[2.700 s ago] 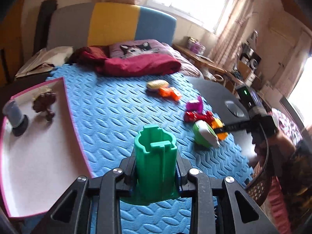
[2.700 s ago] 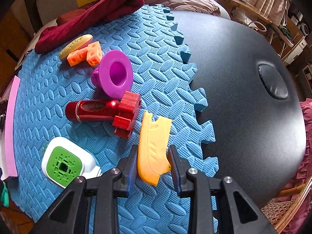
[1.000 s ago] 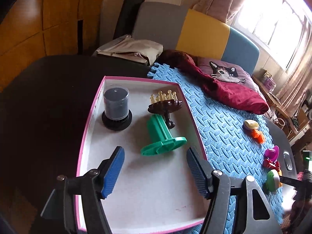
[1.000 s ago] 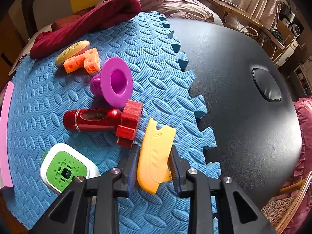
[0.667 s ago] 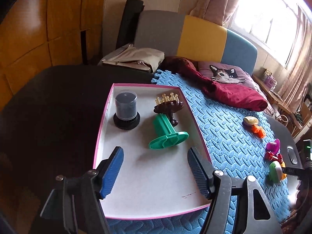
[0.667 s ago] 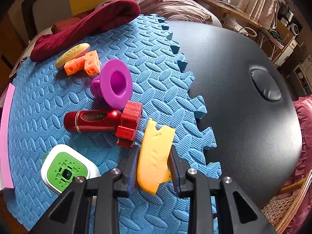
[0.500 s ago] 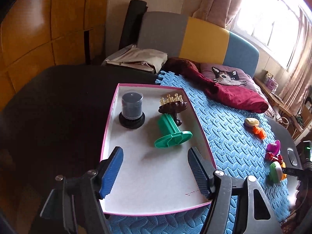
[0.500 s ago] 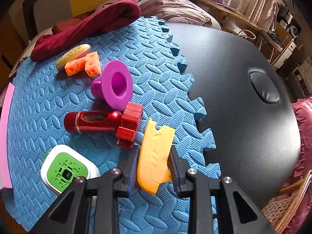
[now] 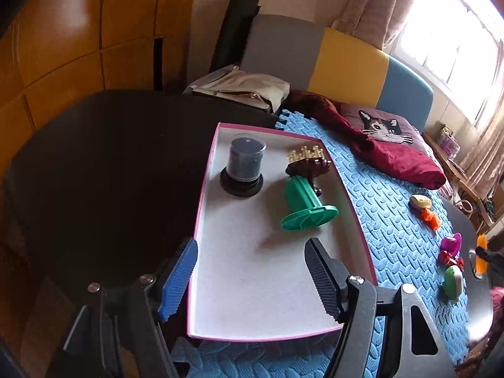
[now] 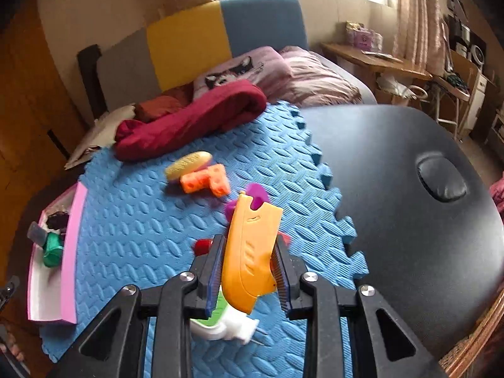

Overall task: Organize rigid objects
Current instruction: 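Carry the yellow comb piece into the tray and open the right gripper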

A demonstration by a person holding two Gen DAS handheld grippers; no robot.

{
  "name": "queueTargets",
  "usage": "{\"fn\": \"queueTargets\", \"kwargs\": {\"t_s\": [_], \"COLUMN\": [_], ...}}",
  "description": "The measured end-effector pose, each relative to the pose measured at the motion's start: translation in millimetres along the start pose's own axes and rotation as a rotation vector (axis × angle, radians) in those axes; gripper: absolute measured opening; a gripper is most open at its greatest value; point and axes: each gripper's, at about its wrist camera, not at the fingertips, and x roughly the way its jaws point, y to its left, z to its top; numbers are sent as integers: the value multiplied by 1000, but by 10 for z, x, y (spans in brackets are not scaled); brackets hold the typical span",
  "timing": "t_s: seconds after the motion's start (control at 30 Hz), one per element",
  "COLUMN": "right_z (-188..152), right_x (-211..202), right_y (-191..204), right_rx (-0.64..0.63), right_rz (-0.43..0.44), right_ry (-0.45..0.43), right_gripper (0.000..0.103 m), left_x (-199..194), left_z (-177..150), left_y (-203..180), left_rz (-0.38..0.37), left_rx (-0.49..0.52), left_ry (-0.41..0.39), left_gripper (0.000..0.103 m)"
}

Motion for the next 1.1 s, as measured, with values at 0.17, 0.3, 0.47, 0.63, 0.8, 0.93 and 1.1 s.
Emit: {"fn": "queueTargets", "kwargs": {"t_s": [0.17, 0.3, 0.47, 0.63, 0.8, 0.93, 1.1], "right_z": [35, -113, -303, -503, -657, -690, -655], "right_x": [18, 214, 568, 943, 1362, 1447, 1356], "right_y": [959, 1836, 2719, 3422, 3854, 3847, 3746], "right_rx": [-167, -323, -422, -474, -490, -485, -459], "right_rz": [244, 405, 534, 580, 526, 503, 529], "right_ry": [31, 120, 225, 324, 347, 342, 342], "right_gripper": [29, 29, 29, 29, 30, 30, 36], "left_x": [-22, -55, -116, -150, -155, -144, -152], "left_z": [-17, -22, -41, -64, -95, -135, -161], "left_y": [179, 384, 645, 857, 988, 1044, 1031], "left_rz": [26, 57, 100, 134, 174, 185, 190], "left_rx": [-22, -61, -106, -140, -157, -159, -168], "left_ry": [0, -1, -13, -18, -12, -1, -14], "left_gripper": [74, 74, 74, 74, 74, 74, 74]}}
